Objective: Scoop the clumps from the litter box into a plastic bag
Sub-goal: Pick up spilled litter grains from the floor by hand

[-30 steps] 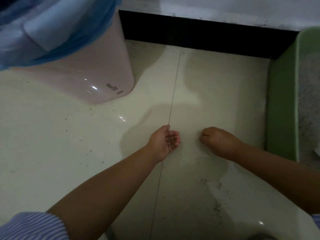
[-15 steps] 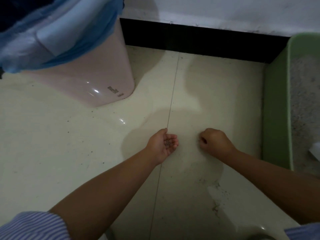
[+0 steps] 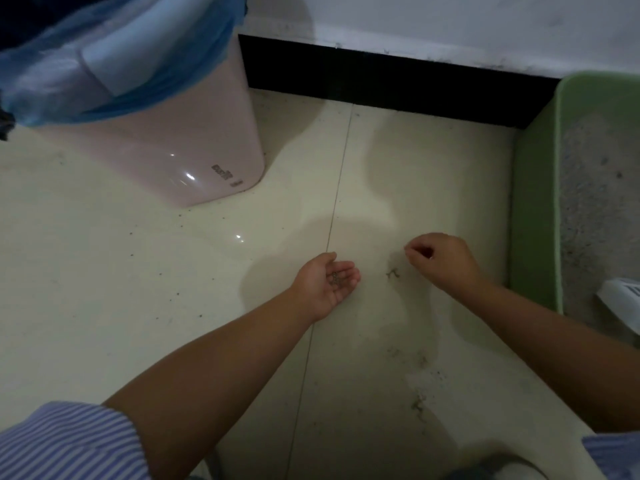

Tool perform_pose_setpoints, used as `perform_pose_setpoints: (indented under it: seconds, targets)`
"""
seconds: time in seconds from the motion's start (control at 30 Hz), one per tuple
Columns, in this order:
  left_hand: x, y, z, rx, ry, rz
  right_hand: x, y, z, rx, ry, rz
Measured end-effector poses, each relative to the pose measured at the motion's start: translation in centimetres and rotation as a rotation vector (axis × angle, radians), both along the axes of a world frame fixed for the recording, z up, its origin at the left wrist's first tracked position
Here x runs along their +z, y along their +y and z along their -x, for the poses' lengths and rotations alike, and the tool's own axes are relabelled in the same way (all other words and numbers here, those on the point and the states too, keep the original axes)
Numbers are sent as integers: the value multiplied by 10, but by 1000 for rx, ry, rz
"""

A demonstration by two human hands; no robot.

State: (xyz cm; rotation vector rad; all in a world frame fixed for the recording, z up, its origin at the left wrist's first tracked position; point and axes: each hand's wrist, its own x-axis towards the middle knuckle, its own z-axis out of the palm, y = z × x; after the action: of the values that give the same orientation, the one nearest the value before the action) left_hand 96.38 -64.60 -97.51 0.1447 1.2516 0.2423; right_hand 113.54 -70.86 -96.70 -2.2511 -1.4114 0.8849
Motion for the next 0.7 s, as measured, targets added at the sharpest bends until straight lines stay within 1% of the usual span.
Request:
perform_pose_setpoints:
  seconds: [0.07,0.1,0.17,0.2,0.27,0.3,0.37,0.4,0.43,0.5,0.6,0.7]
  targets:
    - [-2,0,2,-2,20,-7,-10,-8,0,277,-170,3]
    - [-3,0,3,-4,27,-11,-15,-12,4,392,-178,27]
    - [-3,0,4,-8,32,-19,-26,-18,6,562,-218,-11]
    - [-3,0,4,-13,34,-21,-31,-20,9,601,-266,-28]
    - [-4,-1,4,-23,43,-26,-26,-18,16,619,-315,41]
    - [-5,-1,4,-27,46,-27,-23,-13,17,574,-329,69]
    - [-5,-3,3,-40,48,-23,-22,-10,15,525,-221,80]
    - [-5,-3,3,-48,48,-22,-20,-6,14,581,-170,141]
    - [-5,-3,2,-54,47,-21,-19,-5,13,623,-163,132]
    - [-5,-3,1,-60,41,-18,-27,-3,2,658,-199,67]
    - [-6,-3,0,-60,35,-16,-28,-2,0,756,-321,83]
    - [-8,-3,1,-65,44,-13,-29,1,2,784,-396,27]
